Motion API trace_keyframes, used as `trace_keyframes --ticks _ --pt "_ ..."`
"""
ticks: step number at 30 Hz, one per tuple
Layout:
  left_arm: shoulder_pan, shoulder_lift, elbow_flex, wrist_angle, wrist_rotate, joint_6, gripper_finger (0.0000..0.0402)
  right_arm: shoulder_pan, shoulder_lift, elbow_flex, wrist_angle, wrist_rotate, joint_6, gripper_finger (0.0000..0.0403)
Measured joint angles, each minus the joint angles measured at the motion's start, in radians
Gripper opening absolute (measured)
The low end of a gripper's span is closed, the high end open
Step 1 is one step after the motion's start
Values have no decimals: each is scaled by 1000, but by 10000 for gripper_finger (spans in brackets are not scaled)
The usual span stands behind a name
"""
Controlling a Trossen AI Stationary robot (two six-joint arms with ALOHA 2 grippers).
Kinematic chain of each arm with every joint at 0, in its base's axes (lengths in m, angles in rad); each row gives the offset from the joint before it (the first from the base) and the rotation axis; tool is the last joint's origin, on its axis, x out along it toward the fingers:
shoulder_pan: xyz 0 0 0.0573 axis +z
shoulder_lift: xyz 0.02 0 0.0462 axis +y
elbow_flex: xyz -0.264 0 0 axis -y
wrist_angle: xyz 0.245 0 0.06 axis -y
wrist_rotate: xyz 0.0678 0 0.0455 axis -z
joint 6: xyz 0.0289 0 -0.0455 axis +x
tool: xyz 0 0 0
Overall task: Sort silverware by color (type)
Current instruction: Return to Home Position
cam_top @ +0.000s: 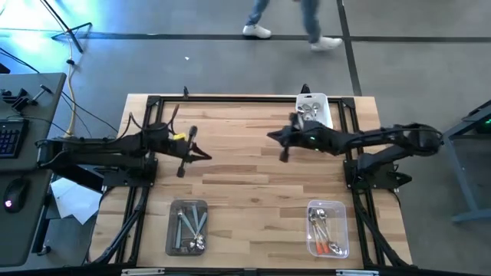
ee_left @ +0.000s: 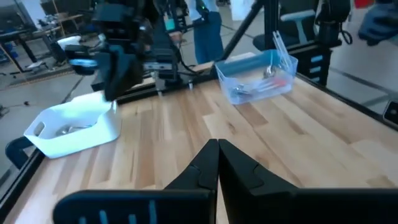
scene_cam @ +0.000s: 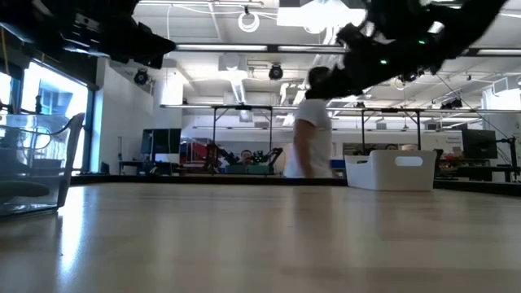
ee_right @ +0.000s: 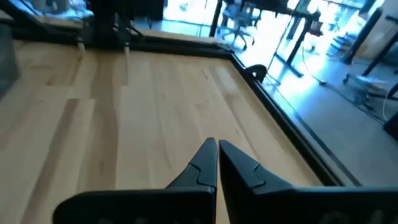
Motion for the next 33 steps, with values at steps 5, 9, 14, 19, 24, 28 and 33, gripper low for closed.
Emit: trace_keyframes --ticks 5,9,14,19,24,28,33 --pt "76 7 -6 54 48 -19 0 -2 -198 -188 89 4 20 0" --pt "110 6 -73 258 46 -119 0 7 -358 -296 90 61 49 0" --pt "108 5 -162 386 -75 -208 0 49 -522 -408 84 175 47 0" --pt "92 -28 -205 382 -188 -224 0 81 -668 -503 77 213 75 0" --pt "50 -105 -233 365 -272 -253 0 125 -791 -548 -21 300 100 0" --pt "-3 -170 -281 296 -350 -277 0 159 -867 -548 -96 314 106 0" --pt "-53 -260 -338 236 -421 -266 0 183 -967 -548 -202 315 148 0"
